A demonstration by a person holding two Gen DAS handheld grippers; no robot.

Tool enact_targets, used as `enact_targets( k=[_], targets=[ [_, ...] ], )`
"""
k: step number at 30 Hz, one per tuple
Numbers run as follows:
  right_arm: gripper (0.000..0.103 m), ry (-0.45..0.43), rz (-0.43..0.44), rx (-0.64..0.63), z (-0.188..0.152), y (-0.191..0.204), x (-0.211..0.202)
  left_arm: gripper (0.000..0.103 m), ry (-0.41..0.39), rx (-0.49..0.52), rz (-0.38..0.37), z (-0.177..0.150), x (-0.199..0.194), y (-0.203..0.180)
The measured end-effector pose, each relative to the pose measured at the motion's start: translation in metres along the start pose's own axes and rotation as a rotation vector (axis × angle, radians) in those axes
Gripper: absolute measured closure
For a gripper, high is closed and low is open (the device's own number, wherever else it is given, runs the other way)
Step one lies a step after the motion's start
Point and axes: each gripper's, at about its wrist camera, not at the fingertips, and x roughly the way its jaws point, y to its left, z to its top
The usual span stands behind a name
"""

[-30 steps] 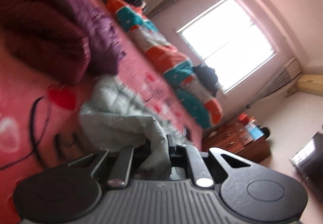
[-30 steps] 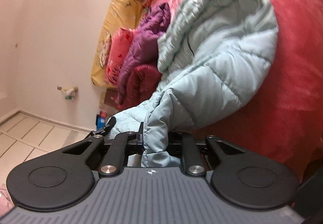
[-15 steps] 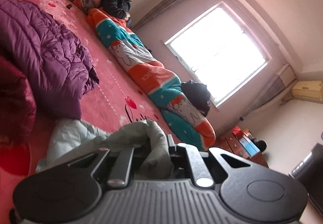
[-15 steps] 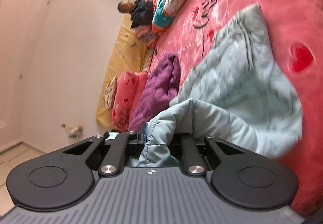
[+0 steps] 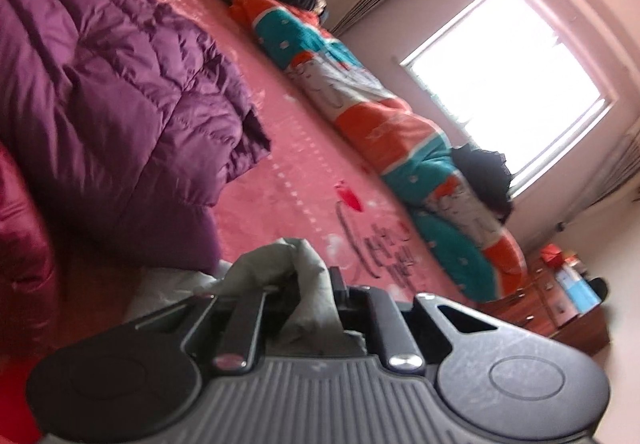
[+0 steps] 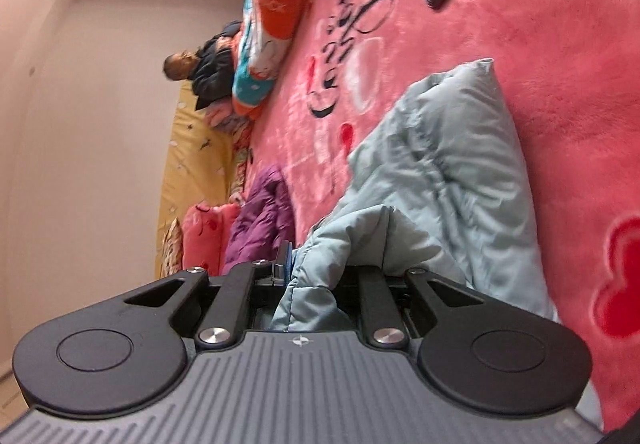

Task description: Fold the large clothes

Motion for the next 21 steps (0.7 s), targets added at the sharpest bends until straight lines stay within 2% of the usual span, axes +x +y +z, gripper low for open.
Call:
enact_targets(
  k=[4,6,7,8,9,10,13,17,19,21],
  targets=[
    [0.083,-0.005,0.005,0.034,0.009,-0.012,0.013,0.091,0.010,0.024,0.039,0.000,0.017,0.002],
    [0.076,-0.007,0.020,0.050,0.012,-0.016,0.013,0.078,0.002,0.040,0.045,0.001,0.020,0.000],
    [0.066,-0.011,0.035,0.062,0.014,-0.018,0.013,0.074,-0.003,0.055,0.046,0.002,0.020,-0.002],
    [0.057,-0.020,0.058,0.075,0.016,-0.018,0.013,0.063,-0.008,0.073,0.051,0.003,0.020,-0.004],
    [0.037,-0.029,0.084,0.085,0.018,-0.018,0.011,0.055,-0.016,0.100,0.059,0.005,0.019,-0.007],
    [0.023,-0.038,0.106,0.093,0.019,-0.016,0.007,0.053,-0.024,0.130,0.065,0.006,0.017,-0.010],
    [0.005,-0.078,0.136,0.078,0.023,-0.007,-0.003,0.039,-0.055,0.215,0.083,0.011,0.007,-0.021],
    [0.001,-0.127,0.177,0.058,0.029,0.005,-0.015,0.021,-0.136,0.342,0.107,0.015,-0.020,-0.038],
    [0.000,-0.161,0.169,0.017,0.030,0.011,-0.023,0.016,-0.188,0.427,0.136,0.014,-0.036,-0.047],
    [0.000,-0.185,0.142,-0.031,0.031,0.017,-0.036,0.011,-0.202,0.490,0.154,0.011,-0.050,-0.049]
  ],
)
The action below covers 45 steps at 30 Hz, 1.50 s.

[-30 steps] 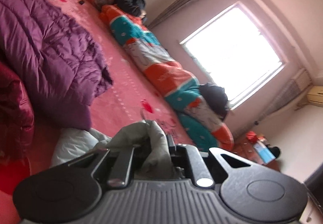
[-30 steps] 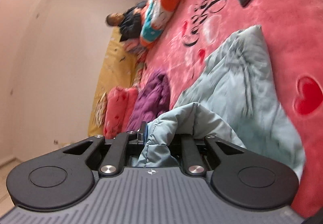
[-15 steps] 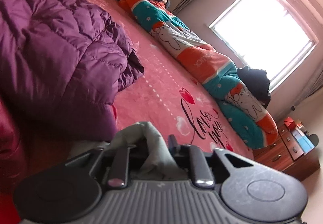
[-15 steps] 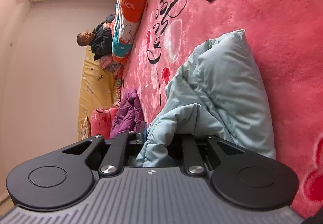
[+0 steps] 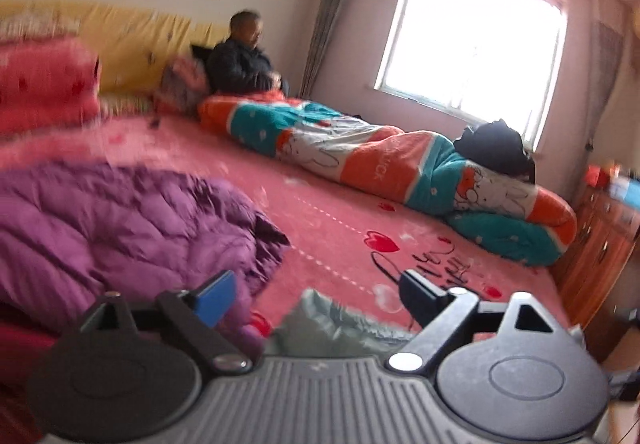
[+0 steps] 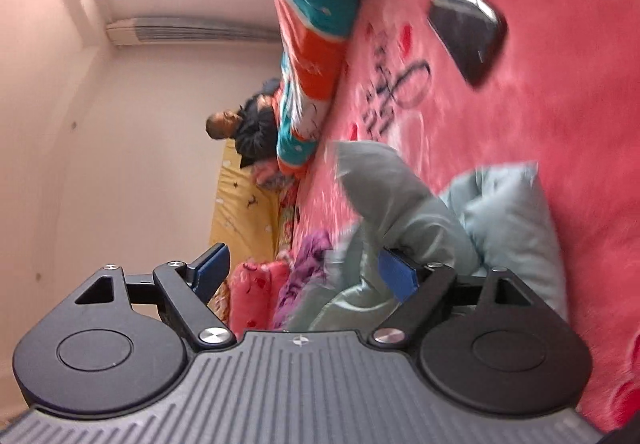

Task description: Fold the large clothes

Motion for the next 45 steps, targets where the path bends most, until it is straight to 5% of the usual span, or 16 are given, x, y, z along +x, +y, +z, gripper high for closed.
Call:
enact_targets(
  k=[4,9,14,20,22,27,32,35,37,40,45],
  targets=[
    [0.000,-0.008,-0.091,-0.088,0.000,0.006,-0.016,0.011,0.098,0.051,0.018,-0.032,-0.014,0.010],
    [0.000,0.014,-0.272,-0.301,-0.015,0.006,-0.030,0.011,0.177,-0.021,0.003,-0.086,-0.024,0.037],
    [0.000,0.112,-0.335,-0.448,-0.042,-0.005,-0.050,0.011,0.169,-0.063,-0.052,-0.110,-0.016,0.052],
    [0.000,0.187,-0.347,-0.452,-0.057,-0.025,-0.063,0.011,0.243,-0.124,-0.093,-0.127,0.010,0.054],
    [0.000,0.202,-0.339,-0.480,-0.060,-0.023,-0.056,0.019,0.261,-0.165,-0.113,-0.131,0.014,0.053],
    [0.000,0.254,-0.328,-0.566,-0.069,-0.020,-0.058,0.059,0.291,-0.123,-0.129,-0.136,0.010,0.041],
    [0.000,0.329,-0.272,-0.559,-0.070,-0.020,-0.049,0.077,0.304,-0.146,-0.110,-0.139,-0.002,0.034],
    [0.019,0.324,-0.277,-0.535,-0.067,-0.022,-0.049,0.084,0.304,-0.154,-0.101,-0.138,-0.011,0.028],
    [0.044,0.314,-0.257,-0.447,-0.059,-0.030,-0.054,0.086,0.308,-0.166,-0.098,-0.139,-0.020,0.025],
    [0.057,0.309,-0.246,-0.368,-0.053,-0.037,-0.060,0.086,0.321,-0.171,-0.093,-0.140,-0.032,0.021],
    [0.063,0.327,-0.250,-0.292,-0.057,-0.039,-0.073,0.087,0.346,-0.217,-0.093,-0.146,-0.063,0.022]
  ],
)
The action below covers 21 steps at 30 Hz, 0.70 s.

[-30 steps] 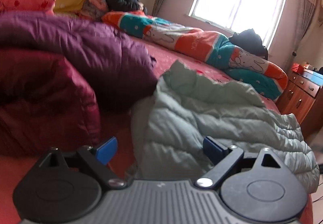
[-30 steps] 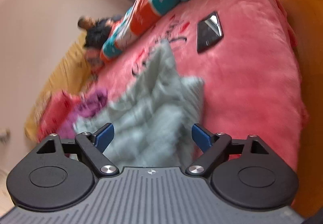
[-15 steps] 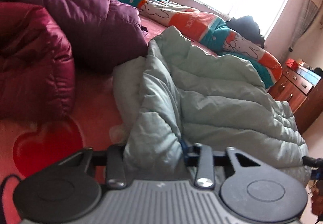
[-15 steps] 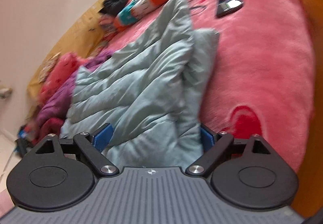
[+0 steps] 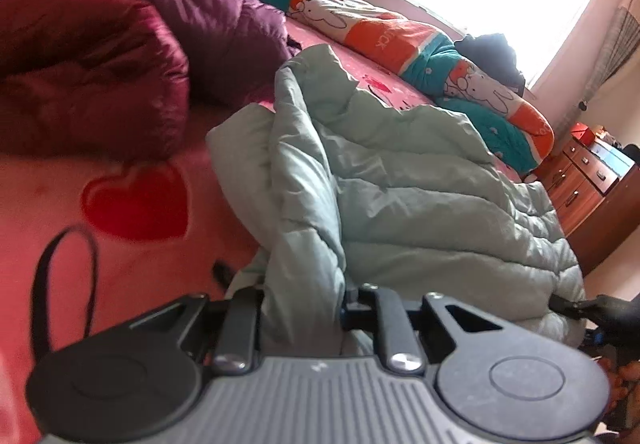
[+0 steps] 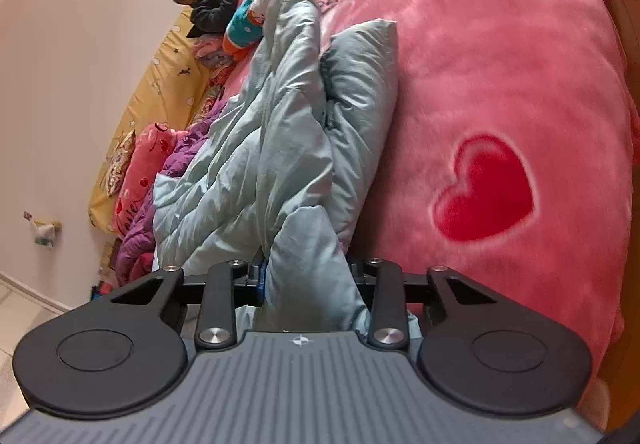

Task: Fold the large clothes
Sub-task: 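Grasp the folded light blue jacket with both grippers and roll it over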

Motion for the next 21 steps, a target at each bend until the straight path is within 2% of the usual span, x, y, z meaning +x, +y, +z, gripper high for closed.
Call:
enact_targets(
  k=[8,12,13,14,15,17,19,21],
  targets=[
    [0.064,0.059,-0.027,0.014,-0.037,0.008,-0.034,0.086,0.060,-0.041,0.015,-0.037,-0.045,0.004],
    [0.062,0.077,-0.039,0.008,-0.050,0.009,-0.045,0.077,0.053,-0.089,0.027,-0.047,-0.053,0.011],
    [0.057,0.073,-0.037,0.005,-0.049,0.008,-0.047,0.077,0.048,-0.092,0.027,-0.047,-0.054,0.012],
    [0.054,0.070,-0.047,0.003,-0.047,0.008,-0.046,0.073,0.039,-0.086,0.037,-0.047,-0.058,0.011],
    [0.045,0.068,-0.061,0.000,-0.047,0.008,-0.046,0.066,0.030,-0.073,0.052,-0.046,-0.060,0.008],
    [0.039,0.053,-0.080,0.001,-0.043,0.014,-0.040,0.064,0.010,-0.045,0.073,-0.043,-0.068,0.002],
    [0.027,0.016,-0.089,-0.004,-0.042,0.017,-0.047,0.057,-0.017,-0.014,0.097,-0.043,-0.081,-0.003],
    [0.018,-0.043,-0.103,-0.014,-0.042,0.019,-0.058,0.041,-0.072,0.061,0.149,-0.040,-0.094,-0.016]
  ],
)
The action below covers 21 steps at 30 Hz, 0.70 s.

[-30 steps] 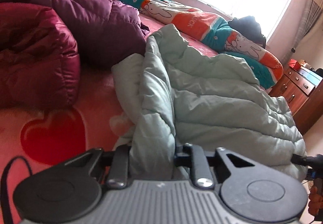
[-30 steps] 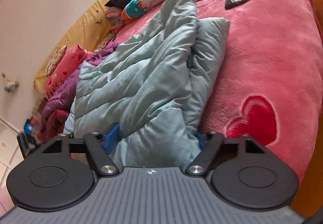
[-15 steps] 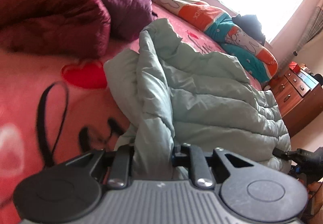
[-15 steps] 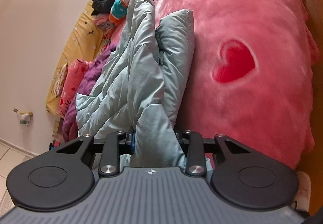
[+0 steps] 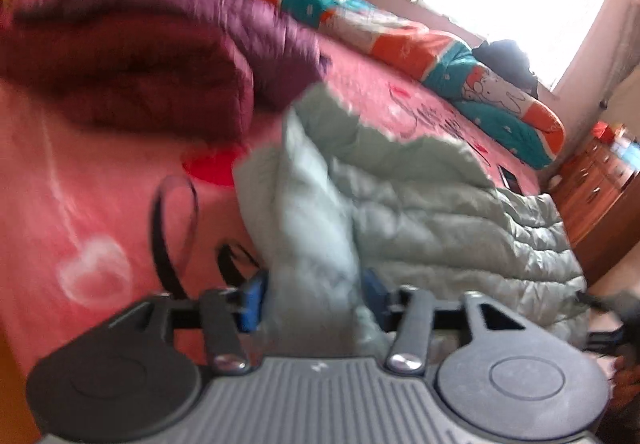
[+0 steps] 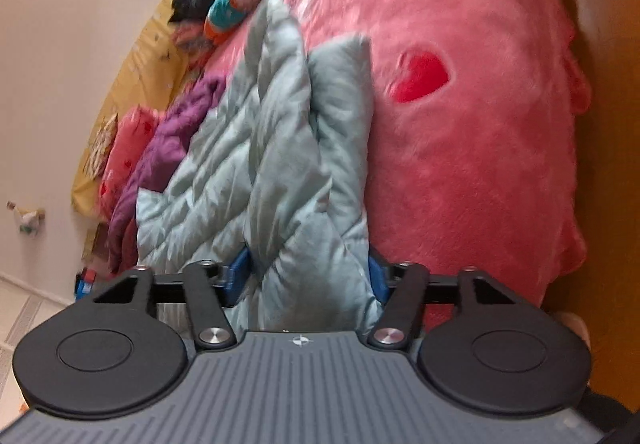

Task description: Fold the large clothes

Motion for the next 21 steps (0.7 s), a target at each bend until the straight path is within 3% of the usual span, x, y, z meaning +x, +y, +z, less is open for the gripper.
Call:
enact_targets(
  k=[3,5,9,12,17,20,21],
  targets=[
    [0.010,-0.121,-0.034,-0.045,0.002,0.006,-0.024,0.032,-0.072,0.085,0.023,0.008,-0.020,-0.014],
    [0.009,-0.201,-0.085,-0.111,0.004,0.017,-0.037,0.032,-0.109,0.123,0.019,0.014,-0.027,-0.023],
    [0.013,-0.281,-0.083,-0.197,0.008,0.043,-0.036,0.031,-0.108,0.198,-0.125,0.023,-0.016,-0.061],
    [0.015,-0.260,-0.076,-0.292,0.011,0.070,-0.015,0.031,-0.091,0.239,-0.217,0.027,0.011,-0.091],
    [0.021,-0.203,-0.133,-0.517,0.011,0.122,0.042,0.033,-0.079,0.254,-0.264,0.035,0.055,-0.117],
    [0.031,-0.176,-0.149,-0.594,0.017,0.137,0.073,0.034,-0.059,0.223,-0.293,0.042,0.078,-0.118],
    [0.039,-0.157,-0.163,-0.610,0.019,0.139,0.084,0.034,-0.052,0.225,-0.294,0.043,0.084,-0.120]
  ],
)
